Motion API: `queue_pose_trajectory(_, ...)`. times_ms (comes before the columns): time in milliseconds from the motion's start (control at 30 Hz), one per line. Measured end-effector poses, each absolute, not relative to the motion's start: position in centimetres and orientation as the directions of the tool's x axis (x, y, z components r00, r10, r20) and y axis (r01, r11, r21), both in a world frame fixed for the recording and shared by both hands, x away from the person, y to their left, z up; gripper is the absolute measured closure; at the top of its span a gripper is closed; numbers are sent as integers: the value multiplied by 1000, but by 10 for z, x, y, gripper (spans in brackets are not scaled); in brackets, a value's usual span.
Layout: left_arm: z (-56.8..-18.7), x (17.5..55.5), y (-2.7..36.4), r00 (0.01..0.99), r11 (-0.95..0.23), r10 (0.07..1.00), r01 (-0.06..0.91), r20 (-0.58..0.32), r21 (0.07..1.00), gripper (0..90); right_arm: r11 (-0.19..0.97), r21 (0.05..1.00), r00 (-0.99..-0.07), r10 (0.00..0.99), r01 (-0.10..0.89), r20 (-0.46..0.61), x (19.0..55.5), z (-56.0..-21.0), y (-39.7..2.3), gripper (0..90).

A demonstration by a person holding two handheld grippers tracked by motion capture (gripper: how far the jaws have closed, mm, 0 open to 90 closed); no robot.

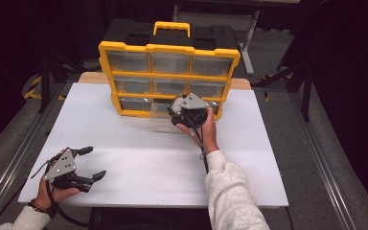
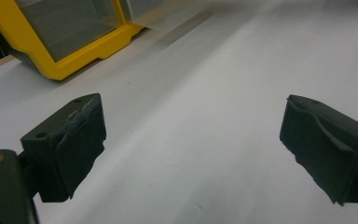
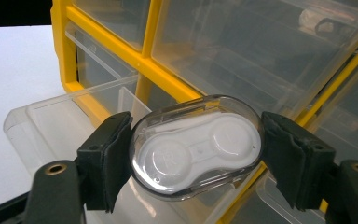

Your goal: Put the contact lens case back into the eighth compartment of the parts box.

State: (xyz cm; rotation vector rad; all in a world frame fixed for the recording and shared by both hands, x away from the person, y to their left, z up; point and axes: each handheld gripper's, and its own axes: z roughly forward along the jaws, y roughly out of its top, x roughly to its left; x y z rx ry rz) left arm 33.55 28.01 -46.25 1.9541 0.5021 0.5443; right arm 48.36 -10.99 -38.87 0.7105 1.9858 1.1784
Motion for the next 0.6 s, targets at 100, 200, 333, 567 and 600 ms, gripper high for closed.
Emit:
queue_pose_trajectory(100, -463, 336, 280, 813, -413, 561, 111, 156, 904, 81, 439, 893, -599, 744, 101, -298, 484, -390, -108, 282)
queue_pose_trajectory(200, -463, 336, 280, 814, -414, 559, 110, 157, 904, 81, 440, 892, -600, 743, 104, -296, 485, -391, -108, 280)
queue_pose_trajectory(333, -463, 336, 279, 814, -416, 559, 113, 156, 902, 81, 435, 895, -602, 742, 100, -294, 485, -391, -107, 278)
queue_pose_trajectory(567, -463, 336, 279, 814, -417, 559, 112, 157, 902, 83, 429, 898, -601, 744, 95, -292, 483, -389, -107, 279)
queue_pose_trajectory(600, -463, 336, 279, 814, -416, 559, 111, 157, 903, 83, 430, 898, -600, 744, 93, -294, 483, -389, -107, 280)
